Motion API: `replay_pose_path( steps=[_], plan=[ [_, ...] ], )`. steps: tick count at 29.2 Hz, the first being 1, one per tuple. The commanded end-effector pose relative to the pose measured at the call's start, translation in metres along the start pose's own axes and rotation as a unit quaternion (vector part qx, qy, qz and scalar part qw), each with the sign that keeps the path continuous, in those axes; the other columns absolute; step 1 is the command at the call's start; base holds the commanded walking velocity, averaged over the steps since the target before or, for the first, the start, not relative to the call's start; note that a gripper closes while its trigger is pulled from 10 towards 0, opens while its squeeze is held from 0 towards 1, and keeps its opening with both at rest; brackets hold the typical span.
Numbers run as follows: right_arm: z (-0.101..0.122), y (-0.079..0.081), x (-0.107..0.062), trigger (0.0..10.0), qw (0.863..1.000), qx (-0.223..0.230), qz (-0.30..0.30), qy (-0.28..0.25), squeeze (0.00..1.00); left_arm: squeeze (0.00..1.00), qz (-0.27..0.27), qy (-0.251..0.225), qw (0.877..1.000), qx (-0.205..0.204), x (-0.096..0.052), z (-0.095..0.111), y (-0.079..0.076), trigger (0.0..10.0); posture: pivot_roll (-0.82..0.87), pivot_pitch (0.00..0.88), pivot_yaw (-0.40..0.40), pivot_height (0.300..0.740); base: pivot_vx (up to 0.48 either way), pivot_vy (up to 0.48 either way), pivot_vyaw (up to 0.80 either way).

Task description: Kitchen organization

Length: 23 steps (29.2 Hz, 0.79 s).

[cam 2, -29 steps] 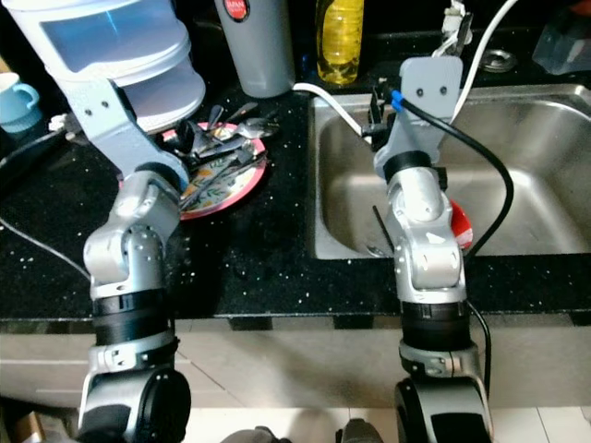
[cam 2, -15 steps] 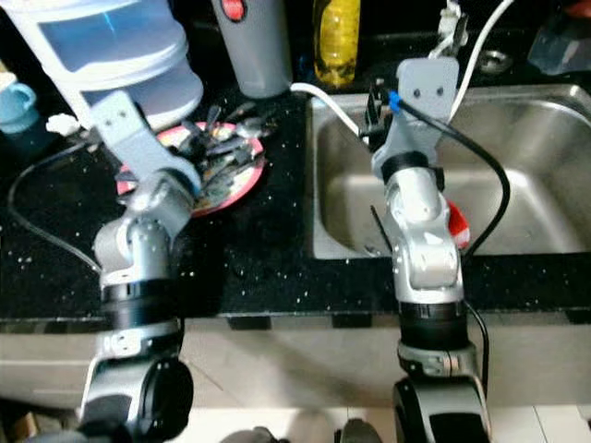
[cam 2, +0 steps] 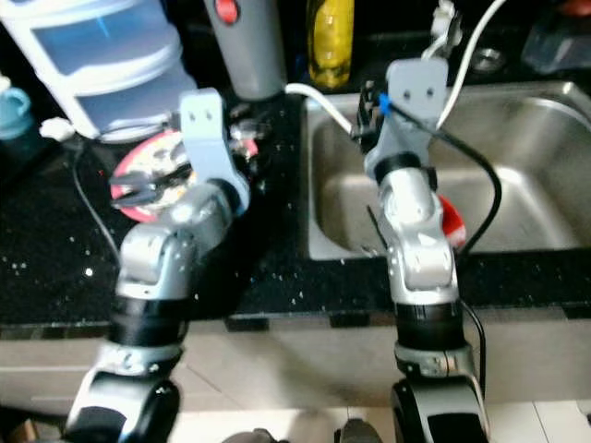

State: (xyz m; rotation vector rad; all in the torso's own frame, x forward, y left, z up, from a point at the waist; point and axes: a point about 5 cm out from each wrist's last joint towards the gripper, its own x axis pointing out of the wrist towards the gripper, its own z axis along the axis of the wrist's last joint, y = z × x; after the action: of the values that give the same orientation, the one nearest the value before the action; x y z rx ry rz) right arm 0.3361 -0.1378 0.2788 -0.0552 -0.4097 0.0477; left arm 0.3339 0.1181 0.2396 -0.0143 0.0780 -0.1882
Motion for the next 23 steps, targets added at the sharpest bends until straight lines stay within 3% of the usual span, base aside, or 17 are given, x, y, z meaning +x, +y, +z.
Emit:
replay_pose_path(
  steps=[1, 3, 8, 10, 14, 16, 19, 23],
  plan=[
    [-0.003, 0.002, -0.001, 10.0, 1.0, 0.007, 0.006, 0.002, 0.0, 0.0, 0.008, 0.014, 0.999, 0.032, -0.009, -0.004, 0.022, 10.0, 0.01, 0.04, 0.071, 0.74, 0.0, 0.0, 0.0],
    [-0.003, 0.004, 0.0, 10.0, 1.0, 0.008, 0.01, 0.001, 0.0, 0.0, 0.023, 0.019, 0.999, 0.044, -0.012, -0.005, 0.041, 10.0, 0.01, 0.04, 0.071, 0.74, 0.0, 0.0, 0.0],
    [-0.003, 0.003, 0.001, 10.0, 1.0, 0.009, 0.009, 0.0, 0.0, 0.0, 0.02, 0.022, 0.999, 0.024, -0.012, -0.002, 0.057, 9.8, 0.01, 0.033, 0.073, 0.74, 0.0, 0.0, 0.0],
    [-0.003, 0.003, 0.0, 10.0, 1.0, 0.009, 0.008, 0.0, 0.0, 0.0, -0.003, 0.03, 1.0, 0.004, -0.011, -0.003, 0.059, 9.4, 0.0, 0.033, 0.075, 0.74, 0.0, 0.0, 0.0],
    [-0.003, 0.002, -0.001, 10.0, 1.0, 0.01, 0.007, 0.0, 0.0, 0.0, -0.032, 0.035, 0.999, -0.015, -0.011, -0.003, 0.058, 9.5, 0.0, 0.04, 0.076, 0.74, 0.0, 0.0, 0.0],
    [-0.003, 0.002, -0.001, 10.0, 1.0, 0.01, 0.006, 0.0, 0.0, 0.0, -0.052, 0.038, 0.998, -0.013, -0.011, -0.002, 0.059, 10.0, 0.0, 0.046, 0.074, 0.74, 0.0, 0.0, 0.0],
    [-0.003, 0.002, -0.002, 10.0, 1.0, 0.008, 0.007, 0.002, 0.0, 0.0, -0.081, 0.048, 0.996, -0.007, -0.009, -0.003, 0.063, 10.0, -0.01, 0.057, 0.071, 0.74, 0.0, 0.0, 0.0],
    [-0.004, 0.003, -0.003, 10.0, 1.0, 0.007, 0.008, 0.005, 0.0, 0.0, -0.074, 0.071, 0.995, 0.011, -0.003, -0.01, 0.074, 10.0, -0.01, 0.066, 0.073, 0.74, 0.0, 0.0, 0.0]
  ],
)
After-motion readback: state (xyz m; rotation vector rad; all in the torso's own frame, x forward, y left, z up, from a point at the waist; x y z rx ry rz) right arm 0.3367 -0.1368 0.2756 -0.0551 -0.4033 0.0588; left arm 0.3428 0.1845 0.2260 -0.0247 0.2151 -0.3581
